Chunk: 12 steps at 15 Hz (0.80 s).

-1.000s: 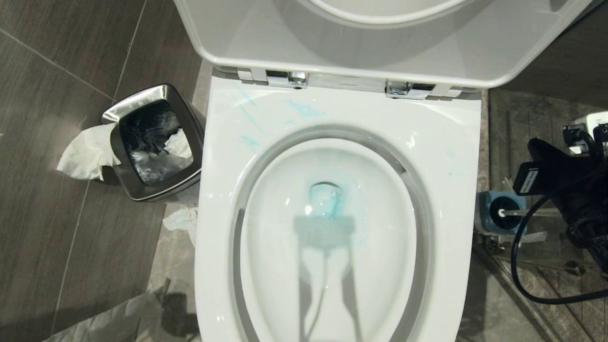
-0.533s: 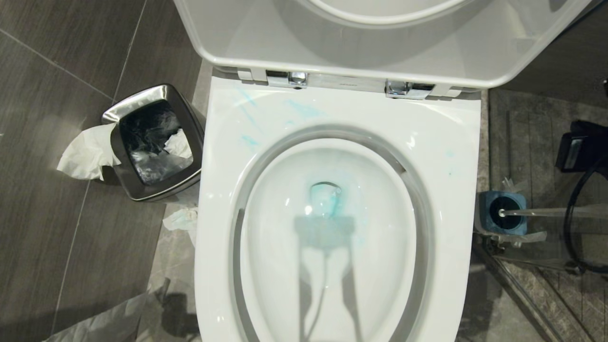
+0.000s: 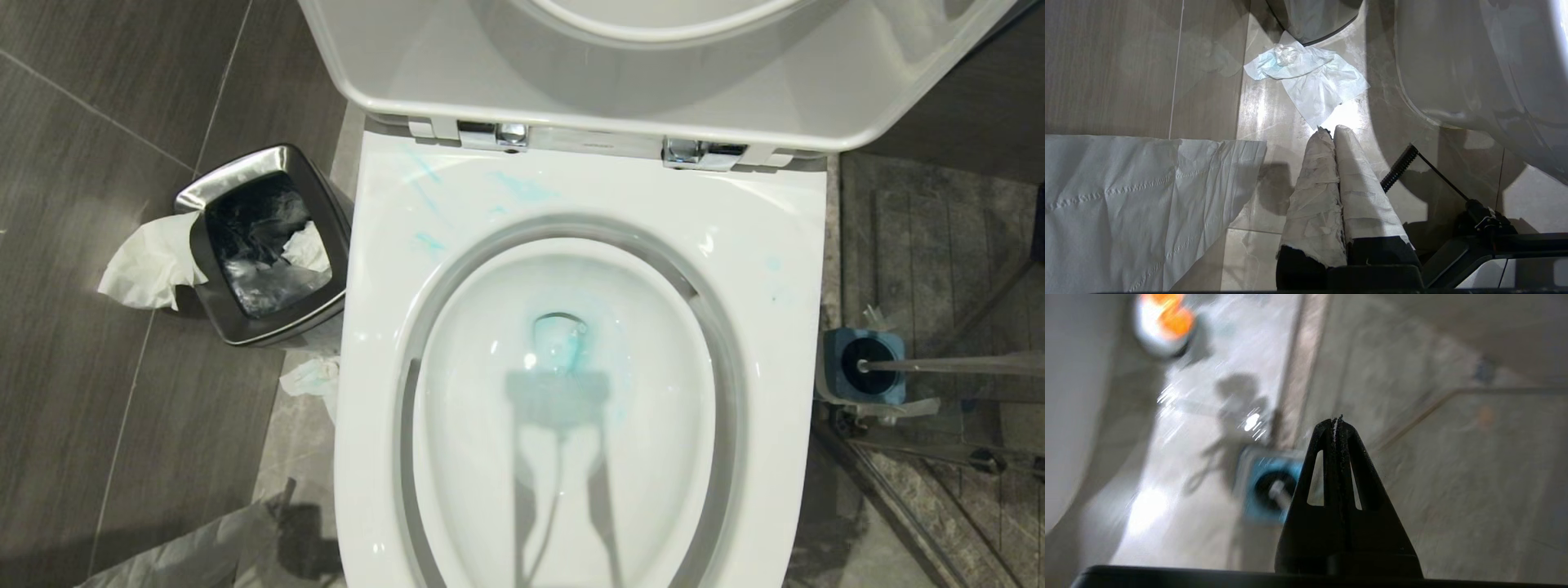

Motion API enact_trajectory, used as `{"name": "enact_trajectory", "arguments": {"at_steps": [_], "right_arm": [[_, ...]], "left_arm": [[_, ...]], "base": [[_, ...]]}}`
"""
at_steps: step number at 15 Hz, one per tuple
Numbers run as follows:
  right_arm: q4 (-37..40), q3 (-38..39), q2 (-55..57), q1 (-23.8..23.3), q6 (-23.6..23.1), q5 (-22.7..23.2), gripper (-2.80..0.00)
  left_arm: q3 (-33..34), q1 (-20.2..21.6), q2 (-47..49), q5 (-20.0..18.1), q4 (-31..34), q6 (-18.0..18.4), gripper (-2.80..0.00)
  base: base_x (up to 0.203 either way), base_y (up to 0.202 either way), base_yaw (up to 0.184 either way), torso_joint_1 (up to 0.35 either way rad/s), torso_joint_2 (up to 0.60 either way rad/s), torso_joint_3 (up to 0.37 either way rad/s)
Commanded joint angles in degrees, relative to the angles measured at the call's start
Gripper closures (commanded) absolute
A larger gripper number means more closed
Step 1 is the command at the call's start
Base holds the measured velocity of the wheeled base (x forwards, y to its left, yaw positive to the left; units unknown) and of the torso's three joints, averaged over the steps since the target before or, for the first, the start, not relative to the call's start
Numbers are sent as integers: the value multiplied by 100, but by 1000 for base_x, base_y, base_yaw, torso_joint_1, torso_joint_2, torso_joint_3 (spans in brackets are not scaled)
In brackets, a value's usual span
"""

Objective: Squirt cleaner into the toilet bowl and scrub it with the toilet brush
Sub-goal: Scrub the toilet bowl

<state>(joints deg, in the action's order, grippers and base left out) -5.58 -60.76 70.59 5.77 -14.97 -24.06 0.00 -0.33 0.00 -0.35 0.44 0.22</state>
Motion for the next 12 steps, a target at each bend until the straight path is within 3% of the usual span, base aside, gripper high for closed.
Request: {"name": "enact_trajectory", "arguments": {"at_steps": [1,5,9,12], "right_arm": [[579,42,-707,-233,97,641,0],[753,218,-1609,-860,123,1949,0],[1522,161,-2557,-1310,146,2642,0],[2210,169,-3241,-1512,222,2802,0]], "left_arm": [[9,-2,9,0,0,-4,0],[9,-2,9,0,0,-4,0],[9,-2,9,0,0,-4,0],[9,-2,9,0,0,-1,0]], "base": [[0,0,0,0,0,0],[0,0,0,0,0,0],[0,0,0,0,0,0],[0,0,0,0,0,0]]}}
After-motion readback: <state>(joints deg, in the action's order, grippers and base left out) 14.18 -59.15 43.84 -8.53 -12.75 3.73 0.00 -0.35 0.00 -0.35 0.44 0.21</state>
